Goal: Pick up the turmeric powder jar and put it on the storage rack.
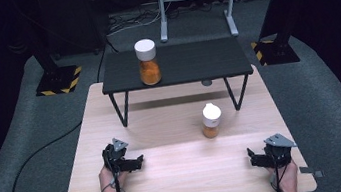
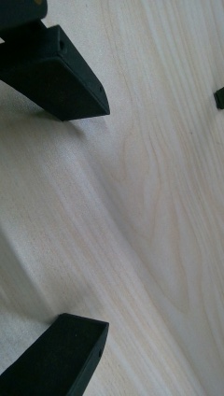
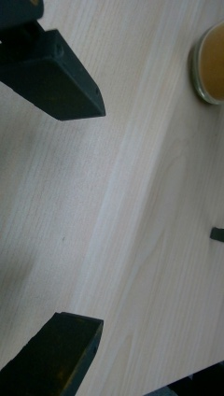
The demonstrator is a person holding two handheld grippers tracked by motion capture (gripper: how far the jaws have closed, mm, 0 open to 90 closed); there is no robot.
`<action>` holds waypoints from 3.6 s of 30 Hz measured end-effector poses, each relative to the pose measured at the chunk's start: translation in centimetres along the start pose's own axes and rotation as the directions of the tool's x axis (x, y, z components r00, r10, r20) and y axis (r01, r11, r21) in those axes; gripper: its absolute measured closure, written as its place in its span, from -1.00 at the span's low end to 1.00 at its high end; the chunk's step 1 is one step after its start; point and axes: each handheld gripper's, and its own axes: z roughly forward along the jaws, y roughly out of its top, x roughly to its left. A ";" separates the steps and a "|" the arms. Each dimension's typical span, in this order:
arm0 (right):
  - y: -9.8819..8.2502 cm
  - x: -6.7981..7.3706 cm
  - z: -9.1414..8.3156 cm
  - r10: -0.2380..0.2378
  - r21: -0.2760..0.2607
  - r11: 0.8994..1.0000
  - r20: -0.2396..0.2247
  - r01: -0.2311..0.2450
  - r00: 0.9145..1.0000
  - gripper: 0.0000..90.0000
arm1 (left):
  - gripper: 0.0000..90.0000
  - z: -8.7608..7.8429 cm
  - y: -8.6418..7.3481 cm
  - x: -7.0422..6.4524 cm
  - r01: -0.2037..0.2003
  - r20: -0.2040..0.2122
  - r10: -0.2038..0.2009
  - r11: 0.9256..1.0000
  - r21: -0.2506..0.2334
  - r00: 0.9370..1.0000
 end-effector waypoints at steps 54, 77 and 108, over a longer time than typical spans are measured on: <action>8.8 2.7 10.7 -0.090 -0.095 0.994 -0.348 0.060 0.933 -0.34 | -0.99 0.2 0.2 -0.2 -0.005 0.001 0.005 1.000 0.000 1.000; 13.6 1.5 6.6 -0.099 -0.110 0.992 -0.354 0.063 0.930 -0.34 | -0.99 0.2 0.2 -0.2 -0.005 0.001 0.005 1.000 0.001 1.000; 17.2 0.3 3.9 -0.145 -0.179 0.980 -0.327 0.090 0.934 -0.33 | -0.99 0.2 0.2 -0.2 -0.005 0.000 0.005 1.000 0.000 1.000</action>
